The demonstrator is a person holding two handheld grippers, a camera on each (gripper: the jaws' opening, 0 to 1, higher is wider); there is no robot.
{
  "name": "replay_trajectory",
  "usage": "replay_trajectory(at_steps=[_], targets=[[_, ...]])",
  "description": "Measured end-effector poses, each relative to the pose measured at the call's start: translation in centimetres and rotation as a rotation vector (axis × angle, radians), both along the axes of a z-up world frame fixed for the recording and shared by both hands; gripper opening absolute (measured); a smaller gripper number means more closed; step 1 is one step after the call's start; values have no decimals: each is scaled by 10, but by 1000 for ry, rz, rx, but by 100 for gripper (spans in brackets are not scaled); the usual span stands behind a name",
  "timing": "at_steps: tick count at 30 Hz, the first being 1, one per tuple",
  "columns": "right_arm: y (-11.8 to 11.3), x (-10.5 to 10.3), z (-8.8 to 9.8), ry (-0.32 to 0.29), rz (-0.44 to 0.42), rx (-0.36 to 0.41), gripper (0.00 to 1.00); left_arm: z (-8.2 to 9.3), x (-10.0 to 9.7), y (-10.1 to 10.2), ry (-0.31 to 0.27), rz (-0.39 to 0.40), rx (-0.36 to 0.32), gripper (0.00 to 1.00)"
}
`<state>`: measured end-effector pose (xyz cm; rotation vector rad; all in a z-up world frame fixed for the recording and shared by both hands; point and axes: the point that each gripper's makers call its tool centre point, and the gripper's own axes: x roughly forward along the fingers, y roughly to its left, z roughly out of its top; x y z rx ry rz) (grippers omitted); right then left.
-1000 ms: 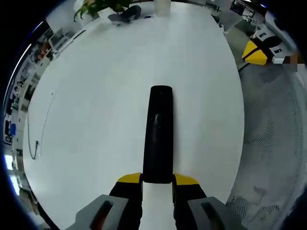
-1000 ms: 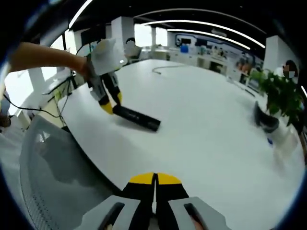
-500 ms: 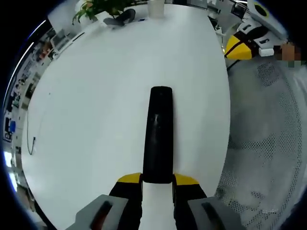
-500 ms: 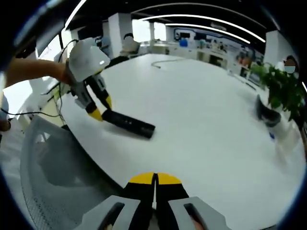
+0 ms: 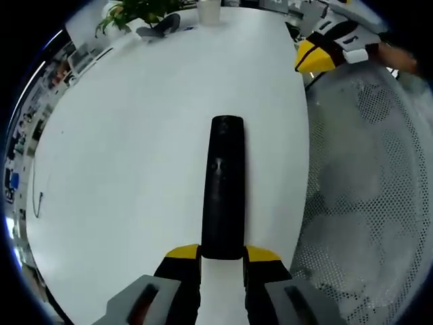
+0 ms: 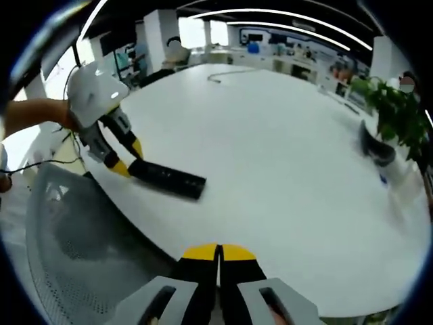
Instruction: Press the specified remote control buttons in sequence, fully releasing each button before pressing the next.
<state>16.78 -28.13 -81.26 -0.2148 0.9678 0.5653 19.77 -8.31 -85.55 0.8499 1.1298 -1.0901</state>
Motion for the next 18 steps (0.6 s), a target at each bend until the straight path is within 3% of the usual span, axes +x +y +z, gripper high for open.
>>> replay_trajectory(at_steps=[7,11,12,18], targets=[[8,-9,-4,63,39,17,0,-1,-10,-1,13,-15,-26,22],[9,-12,-7,93,32,20,0,-11,-21,-1,29,-25,-28,22],[9,-13,-7,99,33,21,0,-9,-18,0,6,-38,-28,22],[10,-16,-7,135,28,42,0,-8,-22,-1,14,-29,-39,22]])
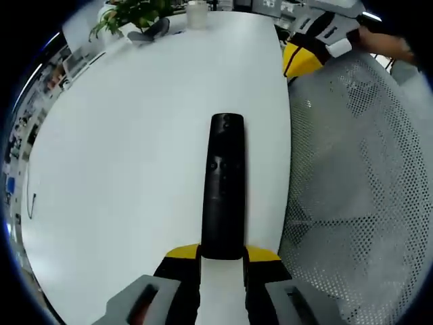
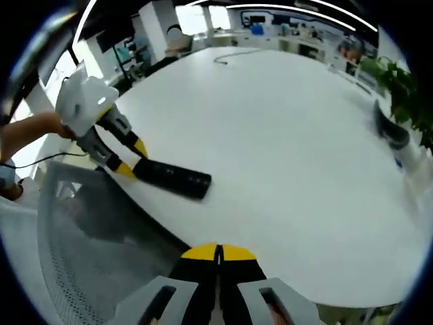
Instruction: Press the specified remote control buttons in sequence, fully releasing each button before pressing the next.
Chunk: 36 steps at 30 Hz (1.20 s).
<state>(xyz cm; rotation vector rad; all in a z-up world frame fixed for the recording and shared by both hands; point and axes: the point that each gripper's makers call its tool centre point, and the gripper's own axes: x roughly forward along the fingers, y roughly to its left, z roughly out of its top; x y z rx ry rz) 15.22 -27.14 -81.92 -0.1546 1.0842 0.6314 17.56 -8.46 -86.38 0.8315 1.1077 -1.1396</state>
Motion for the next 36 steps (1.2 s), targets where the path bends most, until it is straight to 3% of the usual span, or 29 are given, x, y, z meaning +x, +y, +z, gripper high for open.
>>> replay_trajectory(at_steps=[3,5,6,8,12,15,22,28,36], targets=[[11,8,8,15,-7,62,0,-1,-1,0,-34,-10,5,23],[17,19,8,18,-12,58,0,-1,0,0,-37,-6,7,23],[25,25,5,41,-45,63,0,-1,0,0,-37,-5,6,23],[43,29,4,73,-25,113,0,-1,0,0,-39,-9,8,23],[61,42,-7,91,-20,101,0,-1,-1,-1,-52,-12,6,23],[71,47,-12,161,-36,102,0,-1,-2,0,-56,-4,-6,23],[68,48,-26,277,-50,43,0,-1,-4,-2,-55,-7,-11,23],[70,48,-33,290,-46,39,0,-1,-4,-3,-52,-23,-4,23],[71,49,-35,322,-10,-25,0,-1,-5,-3,-48,-6,-4,23]])
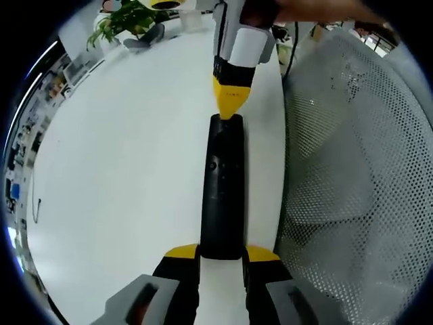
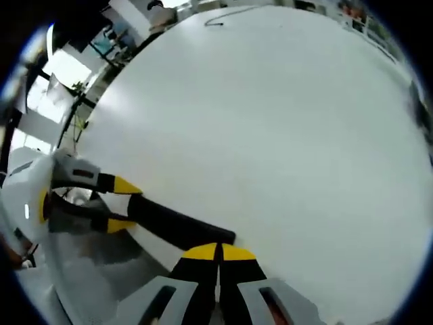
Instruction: Press the specified remote control buttons in sequence, fully releasing each button before pressing the next.
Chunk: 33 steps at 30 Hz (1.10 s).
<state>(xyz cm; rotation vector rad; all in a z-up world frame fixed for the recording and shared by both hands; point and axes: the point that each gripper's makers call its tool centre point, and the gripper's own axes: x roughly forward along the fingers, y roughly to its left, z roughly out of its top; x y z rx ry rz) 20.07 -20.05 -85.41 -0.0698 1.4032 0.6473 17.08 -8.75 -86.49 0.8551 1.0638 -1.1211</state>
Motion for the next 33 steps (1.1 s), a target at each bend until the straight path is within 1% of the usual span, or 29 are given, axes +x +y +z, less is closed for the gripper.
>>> replay_trajectory(at_steps=[3,7,8,12,13,15,16,17,18,21,22,23,24,26,27,29,31,32,33], targets=[[0,0,-1,34,13,-32,0,0,-2,0,-8,34,-7,23],[-2,-1,-1,39,-12,-52,0,0,-5,-1,-17,88,-49,23],[-1,0,-2,36,-5,-58,0,0,-5,-1,-21,101,-63,23],[-1,-1,-1,21,8,-76,0,1,-5,-3,-47,159,-162,24],[-2,-1,-1,25,-2,-75,0,1,-5,-3,-54,173,-185,24],[-3,0,-1,43,-29,-72,0,2,-6,-4,-89,164,-225,24],[-3,1,-2,53,-31,-71,0,2,-6,-4,-97,188,-251,24],[-2,1,-2,60,-27,-74,0,3,-7,-4,-100,197,-266,24],[-2,0,-2,70,-21,-81,0,3,-7,-5,-107,229,-294,24],[-1,0,-3,81,21,-109,0,4,-5,-6,-142,260,-348,25],[0,-1,-2,79,35,-117,0,5,-6,-5,-157,232,-353,25],[0,-2,-2,81,34,-122,0,4,-8,-4,-140,215,-324,25],[-1,-2,-2,78,34,-125,0,4,-8,-5,-136,211,-317,25],[-2,-2,-2,82,18,-122,0,4,-7,-5,-140,203,-327,25],[-2,-2,-2,86,7,-110,0,4,-8,-5,-145,206,-337,25],[-3,-3,-1,100,-32,-81,0,5,-8,-6,-156,196,-325,25],[-3,-3,-1,101,-46,-64,0,5,-8,-6,-158,192,-325,25],[-3,-3,0,97,-50,-56,0,5,-7,-6,-153,197,-330,25],[-3,-3,0,75,-36,-43,0,5,-7,-6,-141,208,-333,25]])
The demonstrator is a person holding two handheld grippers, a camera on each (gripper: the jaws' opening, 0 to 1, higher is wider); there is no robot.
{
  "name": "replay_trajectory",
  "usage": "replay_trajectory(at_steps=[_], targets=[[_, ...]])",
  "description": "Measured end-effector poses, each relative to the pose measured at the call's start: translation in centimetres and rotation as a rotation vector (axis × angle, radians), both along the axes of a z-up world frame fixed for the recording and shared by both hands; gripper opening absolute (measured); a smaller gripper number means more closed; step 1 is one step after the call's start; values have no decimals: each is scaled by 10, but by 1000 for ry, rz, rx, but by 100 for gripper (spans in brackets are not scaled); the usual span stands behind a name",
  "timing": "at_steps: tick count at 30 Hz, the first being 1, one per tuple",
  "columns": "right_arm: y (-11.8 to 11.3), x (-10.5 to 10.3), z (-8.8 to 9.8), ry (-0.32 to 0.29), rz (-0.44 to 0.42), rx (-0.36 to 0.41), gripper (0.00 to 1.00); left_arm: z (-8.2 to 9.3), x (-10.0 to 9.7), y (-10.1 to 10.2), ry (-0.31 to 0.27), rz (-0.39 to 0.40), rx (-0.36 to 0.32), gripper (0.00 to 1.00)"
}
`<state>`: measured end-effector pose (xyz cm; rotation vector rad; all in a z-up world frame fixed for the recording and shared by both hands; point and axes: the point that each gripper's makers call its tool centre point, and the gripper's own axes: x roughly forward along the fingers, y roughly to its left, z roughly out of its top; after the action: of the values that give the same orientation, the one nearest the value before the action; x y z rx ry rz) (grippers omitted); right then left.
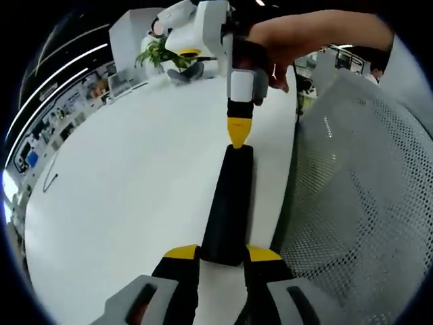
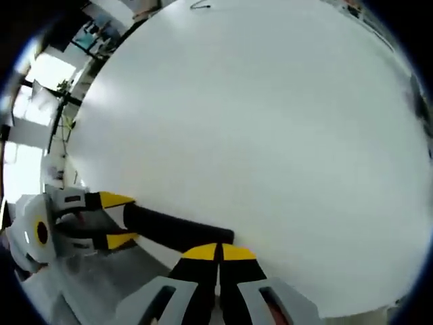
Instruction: Press the specified remote control buttons in sequence, fully releasing each button before pressing the next.
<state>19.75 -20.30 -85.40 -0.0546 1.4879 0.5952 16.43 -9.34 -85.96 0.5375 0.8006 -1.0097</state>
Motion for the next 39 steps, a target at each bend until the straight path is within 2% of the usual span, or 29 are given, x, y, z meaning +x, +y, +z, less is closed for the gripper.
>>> replay_trajectory(at_steps=[4,10,15,21,24,29,32,35,39], targets=[[0,0,0,-34,-7,17,0,-1,-1,-1,8,-7,-7,25],[-3,-1,1,-18,-23,8,0,0,-1,-3,12,-18,-20,25],[2,-5,4,-5,-35,36,0,0,-2,-3,10,-26,-17,25],[10,-5,3,-10,-28,47,0,-1,-3,-4,24,-20,-33,25],[14,-8,-1,-10,3,46,0,0,-3,-4,24,-20,-37,25],[13,-7,0,-13,11,35,0,-1,-3,-5,23,-28,-40,25],[11,-7,0,7,-17,41,0,-1,-3,-5,21,-34,-39,24],[6,-3,2,-16,-8,36,0,-1,-3,-5,23,-36,-42,24],[9,-7,2,19,-15,56,0,-1,-3,-5,23,-36,-43,24]])
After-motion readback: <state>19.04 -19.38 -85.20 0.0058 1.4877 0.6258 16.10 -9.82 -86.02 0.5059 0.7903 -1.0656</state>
